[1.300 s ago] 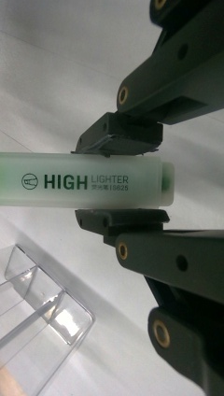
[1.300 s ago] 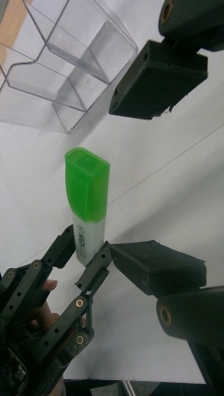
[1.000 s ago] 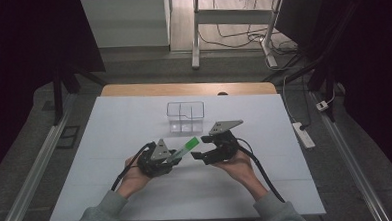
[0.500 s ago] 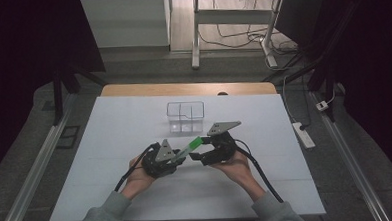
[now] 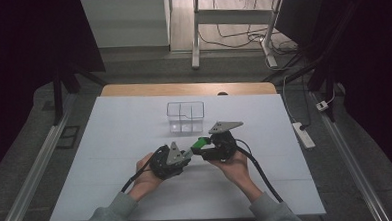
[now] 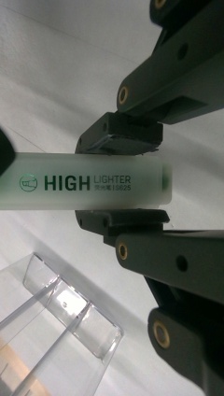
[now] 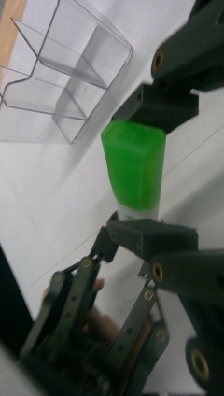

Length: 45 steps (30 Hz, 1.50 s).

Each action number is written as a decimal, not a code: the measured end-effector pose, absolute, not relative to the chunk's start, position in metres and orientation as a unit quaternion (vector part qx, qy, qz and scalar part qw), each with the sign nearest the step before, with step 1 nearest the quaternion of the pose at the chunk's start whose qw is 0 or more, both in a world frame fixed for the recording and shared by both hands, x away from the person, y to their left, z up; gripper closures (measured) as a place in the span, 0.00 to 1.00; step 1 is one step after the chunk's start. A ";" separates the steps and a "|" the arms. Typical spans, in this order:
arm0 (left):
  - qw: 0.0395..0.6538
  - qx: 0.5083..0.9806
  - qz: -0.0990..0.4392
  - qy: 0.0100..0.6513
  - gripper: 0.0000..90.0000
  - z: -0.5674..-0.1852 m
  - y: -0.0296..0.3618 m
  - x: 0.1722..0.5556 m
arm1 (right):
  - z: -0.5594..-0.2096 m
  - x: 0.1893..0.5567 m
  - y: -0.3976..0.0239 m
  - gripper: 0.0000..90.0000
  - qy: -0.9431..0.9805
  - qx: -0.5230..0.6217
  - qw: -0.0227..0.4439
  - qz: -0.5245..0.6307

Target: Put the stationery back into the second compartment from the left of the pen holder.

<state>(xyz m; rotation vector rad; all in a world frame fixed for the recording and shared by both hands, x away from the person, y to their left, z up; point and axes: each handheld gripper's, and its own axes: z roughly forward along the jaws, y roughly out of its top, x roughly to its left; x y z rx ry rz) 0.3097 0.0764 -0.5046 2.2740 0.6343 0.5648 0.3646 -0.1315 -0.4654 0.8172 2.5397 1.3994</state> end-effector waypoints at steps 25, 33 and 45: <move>0.382 0.860 0.162 0.297 0.44 -0.499 0.104 0.314 | -0.449 0.365 -0.147 0.82 0.827 0.251 0.037 0.502; 0.387 0.852 0.153 0.317 0.41 -0.495 0.129 0.307 | -0.444 0.365 -0.153 0.82 0.826 0.251 0.050 0.502; 0.387 0.843 0.153 0.341 0.39 -0.497 0.164 0.293 | -0.440 0.366 -0.159 0.82 0.824 0.254 0.062 0.503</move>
